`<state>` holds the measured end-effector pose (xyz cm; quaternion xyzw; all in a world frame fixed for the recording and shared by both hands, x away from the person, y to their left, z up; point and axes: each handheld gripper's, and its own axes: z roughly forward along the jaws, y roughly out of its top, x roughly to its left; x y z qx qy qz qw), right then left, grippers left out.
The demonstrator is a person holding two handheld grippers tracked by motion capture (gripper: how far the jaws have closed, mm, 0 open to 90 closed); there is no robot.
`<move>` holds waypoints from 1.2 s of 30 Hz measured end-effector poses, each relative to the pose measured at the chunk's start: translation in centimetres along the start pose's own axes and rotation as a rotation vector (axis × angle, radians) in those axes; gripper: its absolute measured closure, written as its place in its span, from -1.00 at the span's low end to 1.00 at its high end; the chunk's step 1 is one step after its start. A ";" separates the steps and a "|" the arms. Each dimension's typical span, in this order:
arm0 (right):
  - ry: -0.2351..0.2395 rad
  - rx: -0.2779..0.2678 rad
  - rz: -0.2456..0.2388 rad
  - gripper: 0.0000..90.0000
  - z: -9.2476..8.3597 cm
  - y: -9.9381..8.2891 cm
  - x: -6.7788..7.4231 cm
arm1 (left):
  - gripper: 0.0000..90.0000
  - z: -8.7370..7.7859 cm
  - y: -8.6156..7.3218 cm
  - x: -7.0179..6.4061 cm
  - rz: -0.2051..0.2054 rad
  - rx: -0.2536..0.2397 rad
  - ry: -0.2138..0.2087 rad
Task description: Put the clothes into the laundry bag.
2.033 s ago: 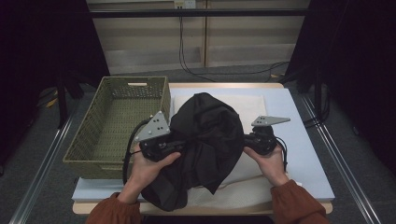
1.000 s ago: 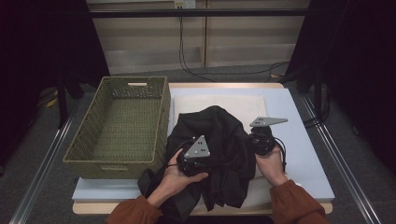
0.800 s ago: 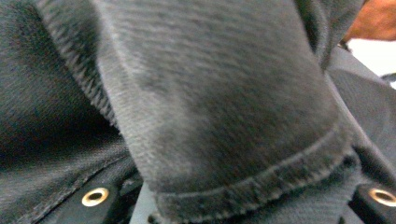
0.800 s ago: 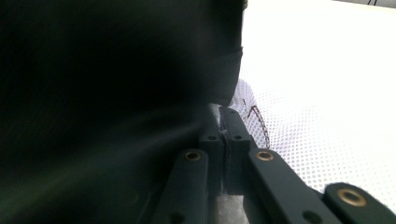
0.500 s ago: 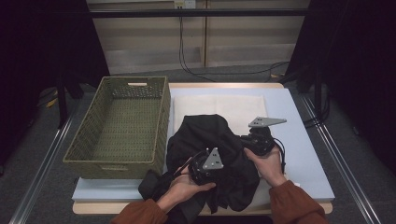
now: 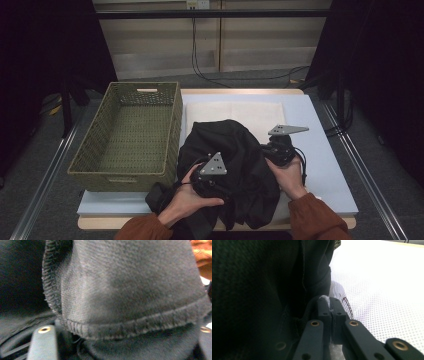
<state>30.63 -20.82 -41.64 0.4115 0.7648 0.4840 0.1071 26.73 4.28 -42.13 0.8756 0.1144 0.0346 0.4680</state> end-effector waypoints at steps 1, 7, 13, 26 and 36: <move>-0.001 -0.001 0.005 0.98 0.0 0.0 0.0 | -0.42 -0.4 0.2 0.0 0.005 0.000 0.004; -0.001 0.000 0.011 0.97 0.0 0.0 -0.1 | -0.55 -3.1 1.3 0.0 0.005 -0.046 0.048; 0.001 -0.001 0.007 0.97 0.0 0.0 -0.2 | -0.55 -5.7 2.6 0.8 -0.013 -0.156 0.066; 0.001 0.002 0.005 0.97 0.0 0.0 -0.1 | -0.90 -0.8 2.9 7.1 -0.139 -0.028 0.178; -0.002 0.016 -0.008 0.97 0.3 -0.1 0.1 | -0.60 2.0 0.4 6.6 -0.092 0.099 0.070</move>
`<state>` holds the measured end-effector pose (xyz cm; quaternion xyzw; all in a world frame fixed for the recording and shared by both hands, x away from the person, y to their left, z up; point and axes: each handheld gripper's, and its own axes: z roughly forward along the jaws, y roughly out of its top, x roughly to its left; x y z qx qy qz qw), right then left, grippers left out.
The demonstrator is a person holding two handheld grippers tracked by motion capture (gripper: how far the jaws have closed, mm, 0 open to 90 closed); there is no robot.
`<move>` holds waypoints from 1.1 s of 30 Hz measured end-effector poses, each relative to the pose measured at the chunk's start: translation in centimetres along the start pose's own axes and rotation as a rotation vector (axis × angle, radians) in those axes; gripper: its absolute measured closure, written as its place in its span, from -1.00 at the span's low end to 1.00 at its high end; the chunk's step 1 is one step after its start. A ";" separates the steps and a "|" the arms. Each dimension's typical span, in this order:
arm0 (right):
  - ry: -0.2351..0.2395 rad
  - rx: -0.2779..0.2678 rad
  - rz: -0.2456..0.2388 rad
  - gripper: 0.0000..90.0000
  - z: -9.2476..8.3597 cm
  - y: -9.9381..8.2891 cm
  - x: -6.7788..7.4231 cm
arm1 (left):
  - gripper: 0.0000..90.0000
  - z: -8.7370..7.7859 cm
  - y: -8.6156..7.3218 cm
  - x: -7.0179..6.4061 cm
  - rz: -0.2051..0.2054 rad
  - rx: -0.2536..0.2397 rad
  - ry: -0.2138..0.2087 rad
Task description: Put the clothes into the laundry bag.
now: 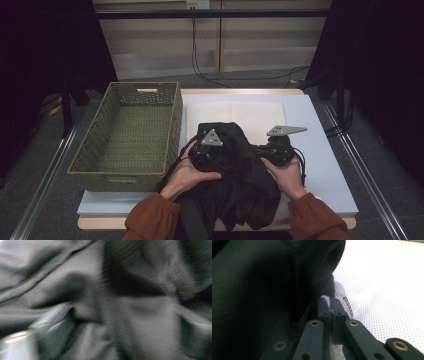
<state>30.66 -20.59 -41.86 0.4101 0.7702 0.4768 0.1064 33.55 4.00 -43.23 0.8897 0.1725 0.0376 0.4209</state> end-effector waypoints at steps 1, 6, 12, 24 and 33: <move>-0.002 0.004 -0.004 0.97 0.1 0.0 0.0 | -0.34 0.1 -0.1 0.0 -0.003 -0.004 -0.051; -0.004 0.008 -0.009 0.97 0.3 0.0 0.1 | 0.81 0.2 0.0 -0.8 0.031 0.008 -0.096; -0.005 0.000 -0.002 0.97 0.2 0.0 0.0 | 0.89 -0.7 1.0 -2.2 0.047 -0.060 -0.100; -0.010 -0.027 -0.011 0.98 -0.2 0.4 0.2 | 0.89 2.6 2.0 -5.7 0.150 0.002 -0.128; -0.033 -0.053 -0.054 0.99 -1.3 1.3 1.8 | 0.89 4.9 0.6 -4.8 0.155 0.074 0.004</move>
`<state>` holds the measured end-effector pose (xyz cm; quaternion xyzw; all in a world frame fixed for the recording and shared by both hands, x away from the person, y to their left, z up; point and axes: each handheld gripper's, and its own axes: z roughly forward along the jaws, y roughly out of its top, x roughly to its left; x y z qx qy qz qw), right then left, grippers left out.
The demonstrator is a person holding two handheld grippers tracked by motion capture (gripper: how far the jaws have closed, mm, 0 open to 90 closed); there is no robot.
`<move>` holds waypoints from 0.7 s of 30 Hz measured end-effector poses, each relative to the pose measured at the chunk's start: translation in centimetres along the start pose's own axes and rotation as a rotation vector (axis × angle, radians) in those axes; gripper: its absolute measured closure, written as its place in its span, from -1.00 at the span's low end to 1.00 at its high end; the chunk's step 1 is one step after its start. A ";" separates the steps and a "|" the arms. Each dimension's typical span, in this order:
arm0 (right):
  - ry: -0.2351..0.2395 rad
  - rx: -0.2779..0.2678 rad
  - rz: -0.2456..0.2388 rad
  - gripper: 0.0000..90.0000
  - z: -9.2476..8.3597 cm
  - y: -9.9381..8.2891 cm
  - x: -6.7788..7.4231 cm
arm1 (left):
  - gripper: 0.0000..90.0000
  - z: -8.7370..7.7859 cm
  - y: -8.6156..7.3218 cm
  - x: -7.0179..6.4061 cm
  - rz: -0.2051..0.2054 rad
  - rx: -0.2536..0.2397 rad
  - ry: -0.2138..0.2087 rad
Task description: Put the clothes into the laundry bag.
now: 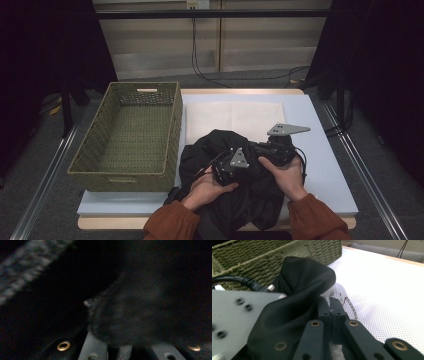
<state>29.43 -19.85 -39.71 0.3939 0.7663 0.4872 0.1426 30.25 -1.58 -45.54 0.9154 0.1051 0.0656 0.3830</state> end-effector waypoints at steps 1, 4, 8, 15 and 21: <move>-0.002 -0.004 0.004 0.99 0.0 -0.2 0.1 | 0.88 0.0 0.0 0.0 -0.014 -0.007 0.003; -0.008 0.002 0.014 0.99 0.3 -0.8 0.0 | 0.78 -0.2 -0.1 0.5 -0.044 -0.037 -0.007; -0.009 0.009 0.019 0.98 0.7 -1.3 -0.2 | 0.48 -1.4 -0.2 0.8 -0.067 -0.075 -0.017; -0.002 0.009 0.026 0.98 1.0 -1.6 -0.7 | -0.06 -4.6 -0.2 1.3 -0.068 -0.129 -0.022; -0.004 0.009 0.028 0.98 1.0 -1.6 -0.8 | -0.16 -7.6 -1.0 2.5 -0.140 -0.239 0.015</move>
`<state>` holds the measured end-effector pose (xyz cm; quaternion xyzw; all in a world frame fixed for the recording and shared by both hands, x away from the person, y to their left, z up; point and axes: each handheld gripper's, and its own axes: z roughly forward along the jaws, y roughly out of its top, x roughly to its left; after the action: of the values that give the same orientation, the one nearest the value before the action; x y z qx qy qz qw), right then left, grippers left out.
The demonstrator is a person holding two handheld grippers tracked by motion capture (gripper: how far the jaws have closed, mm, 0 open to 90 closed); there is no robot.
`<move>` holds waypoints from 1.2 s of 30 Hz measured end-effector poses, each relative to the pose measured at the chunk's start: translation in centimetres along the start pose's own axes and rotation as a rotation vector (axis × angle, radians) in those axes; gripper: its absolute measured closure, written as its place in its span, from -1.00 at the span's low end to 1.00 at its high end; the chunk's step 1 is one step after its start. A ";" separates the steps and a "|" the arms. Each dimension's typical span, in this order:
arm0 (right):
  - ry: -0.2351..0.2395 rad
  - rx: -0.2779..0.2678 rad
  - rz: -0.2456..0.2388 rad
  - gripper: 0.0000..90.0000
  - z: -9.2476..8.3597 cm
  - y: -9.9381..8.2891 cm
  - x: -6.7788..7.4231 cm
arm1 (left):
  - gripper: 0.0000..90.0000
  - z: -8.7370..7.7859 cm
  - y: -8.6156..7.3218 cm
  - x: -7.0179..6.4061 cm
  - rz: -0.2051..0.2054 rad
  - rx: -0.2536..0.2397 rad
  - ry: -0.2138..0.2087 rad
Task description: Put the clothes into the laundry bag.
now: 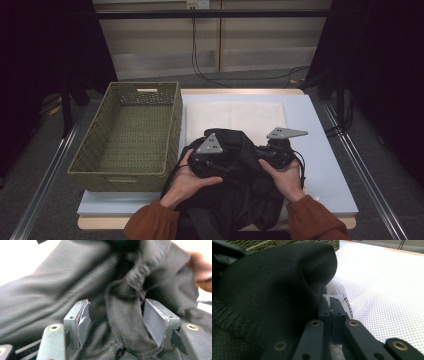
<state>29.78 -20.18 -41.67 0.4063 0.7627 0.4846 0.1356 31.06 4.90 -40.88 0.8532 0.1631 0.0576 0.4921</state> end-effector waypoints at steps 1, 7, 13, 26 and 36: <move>0.001 0.000 -0.001 0.98 0.0 0.0 0.0 | -0.16 -0.3 0.1 0.2 0.003 -0.006 0.019; 0.001 -0.001 -0.006 0.98 0.0 0.0 0.0 | -0.39 -0.1 1.0 1.8 -0.035 0.001 0.123; 0.002 0.004 -0.005 0.98 -0.1 0.0 -0.1 | -0.60 1.1 0.5 2.8 -0.023 0.024 0.180; -0.007 0.014 -0.003 0.98 0.1 0.1 -0.2 | -0.02 2.8 -1.8 3.4 -0.053 0.125 0.137; -0.021 0.003 0.004 0.98 -0.2 0.1 -0.6 | 0.52 0.6 -0.5 1.2 0.002 0.036 0.139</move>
<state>30.06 -20.76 -41.60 0.4129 0.7612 0.4794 0.1421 32.25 5.06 -41.63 0.8560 0.1972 0.1141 0.4640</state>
